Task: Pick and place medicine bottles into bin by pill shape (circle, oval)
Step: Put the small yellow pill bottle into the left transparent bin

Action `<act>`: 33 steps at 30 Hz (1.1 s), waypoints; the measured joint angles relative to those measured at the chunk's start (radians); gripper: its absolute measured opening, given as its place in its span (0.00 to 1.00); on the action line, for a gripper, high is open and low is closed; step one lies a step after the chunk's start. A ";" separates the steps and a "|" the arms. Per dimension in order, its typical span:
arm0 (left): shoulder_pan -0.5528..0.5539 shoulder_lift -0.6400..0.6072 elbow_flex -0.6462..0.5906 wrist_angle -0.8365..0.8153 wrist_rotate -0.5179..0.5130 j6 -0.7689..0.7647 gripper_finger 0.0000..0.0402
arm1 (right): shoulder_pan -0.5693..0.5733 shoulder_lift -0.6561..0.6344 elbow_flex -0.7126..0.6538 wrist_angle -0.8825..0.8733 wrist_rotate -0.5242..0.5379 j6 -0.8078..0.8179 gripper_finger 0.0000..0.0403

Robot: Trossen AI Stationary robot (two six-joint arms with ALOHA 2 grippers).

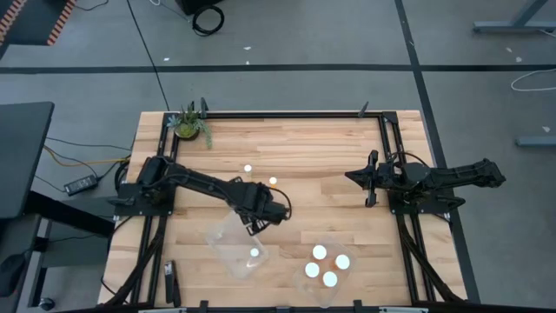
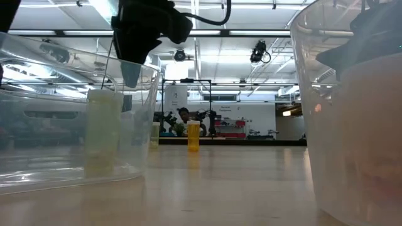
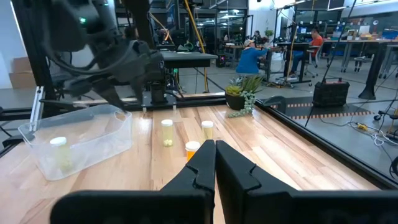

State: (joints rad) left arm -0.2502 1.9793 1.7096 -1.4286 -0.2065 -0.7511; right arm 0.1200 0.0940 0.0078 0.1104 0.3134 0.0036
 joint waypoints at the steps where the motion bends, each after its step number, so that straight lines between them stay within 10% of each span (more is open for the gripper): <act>1: 0.006 0.000 0.000 -0.002 -0.010 0.008 0.44 | 0.000 0.000 0.000 0.000 0.000 0.000 0.05; 15: 0.024 -0.088 -0.203 0.004 -0.044 0.032 0.43 | 0.000 0.000 0.000 0.000 0.000 0.000 0.05; 33: 0.146 -0.325 -0.569 0.395 0.089 -0.102 0.52 | 0.000 0.000 0.000 -0.009 0.000 0.000 0.05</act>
State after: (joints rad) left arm -0.1038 1.6543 1.1402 -1.0334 -0.1170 -0.8528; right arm 0.1200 0.0937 0.0074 0.1015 0.3135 0.0034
